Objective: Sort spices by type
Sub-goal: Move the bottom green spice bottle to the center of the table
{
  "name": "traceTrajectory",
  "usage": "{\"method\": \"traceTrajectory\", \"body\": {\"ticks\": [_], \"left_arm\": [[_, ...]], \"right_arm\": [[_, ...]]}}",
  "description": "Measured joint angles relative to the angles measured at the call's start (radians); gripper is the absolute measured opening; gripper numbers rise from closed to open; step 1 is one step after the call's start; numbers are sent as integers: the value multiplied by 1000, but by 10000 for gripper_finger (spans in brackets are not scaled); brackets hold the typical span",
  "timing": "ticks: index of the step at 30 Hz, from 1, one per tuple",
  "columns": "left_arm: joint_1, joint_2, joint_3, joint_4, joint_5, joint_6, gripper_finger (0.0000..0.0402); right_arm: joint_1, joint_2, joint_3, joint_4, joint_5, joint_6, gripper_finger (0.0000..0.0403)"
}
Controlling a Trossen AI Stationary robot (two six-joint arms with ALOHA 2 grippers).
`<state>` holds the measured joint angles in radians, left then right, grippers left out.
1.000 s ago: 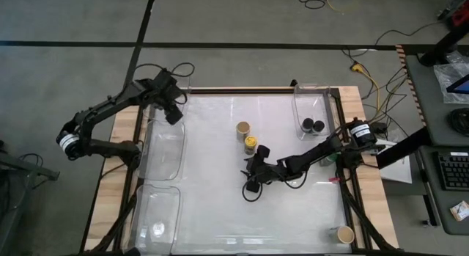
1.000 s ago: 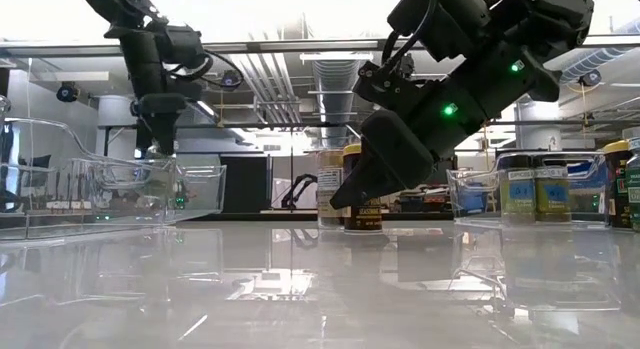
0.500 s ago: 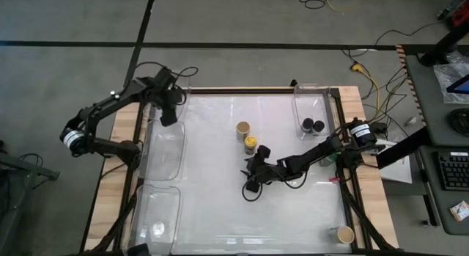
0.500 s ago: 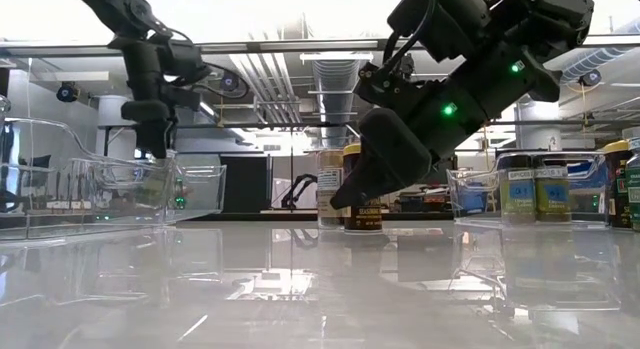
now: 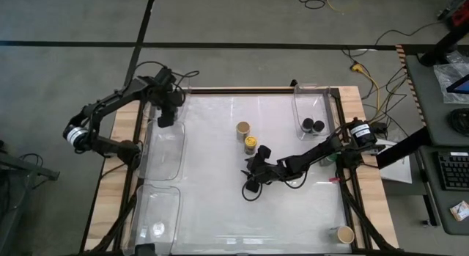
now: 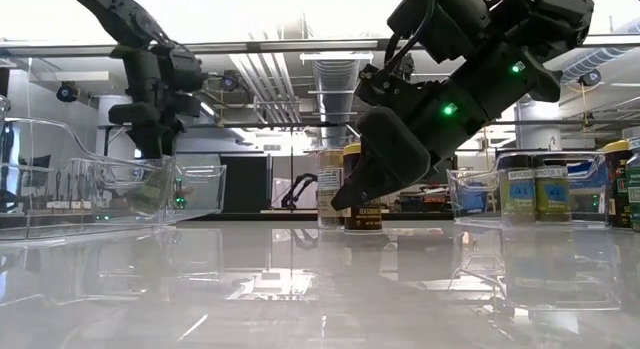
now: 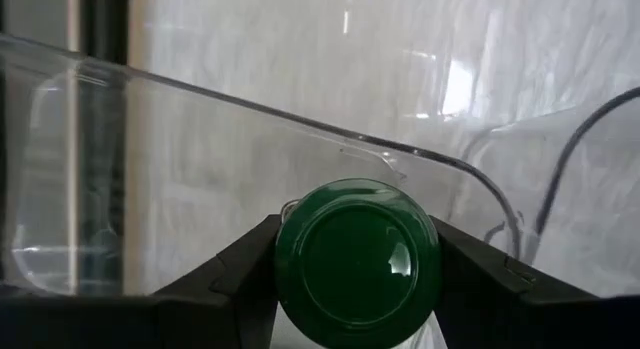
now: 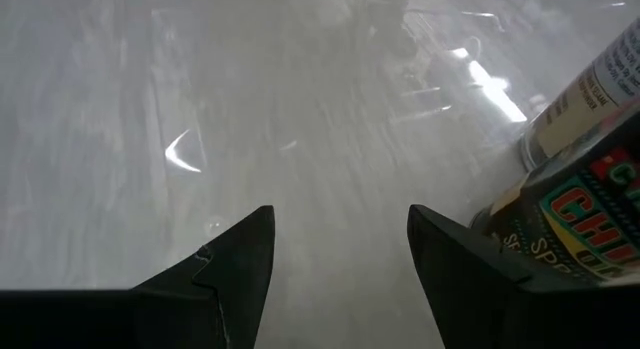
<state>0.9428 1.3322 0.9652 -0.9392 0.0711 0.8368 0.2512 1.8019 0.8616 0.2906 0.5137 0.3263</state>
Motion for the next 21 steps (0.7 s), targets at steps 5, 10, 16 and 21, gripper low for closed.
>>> {"method": "traceTrajectory", "body": {"ticks": [5, 10, 16, 21], "left_arm": [[5, 13, -1, 9, 1, 12, 190], [11, 11, -23, 40, 1, 23, 190], [14, -9, -34, 72, 0, 24, 190], [30, -42, -41, 75, 0, 21, 190]], "right_arm": [[0, 0, 0, 1, 0, 16, 219], [0, 0, 0, 1, 0, 15, 219], [2, 0, 0, 1, -1, 23, 219], [2, 0, 0, 1, -1, 23, 219]]}}
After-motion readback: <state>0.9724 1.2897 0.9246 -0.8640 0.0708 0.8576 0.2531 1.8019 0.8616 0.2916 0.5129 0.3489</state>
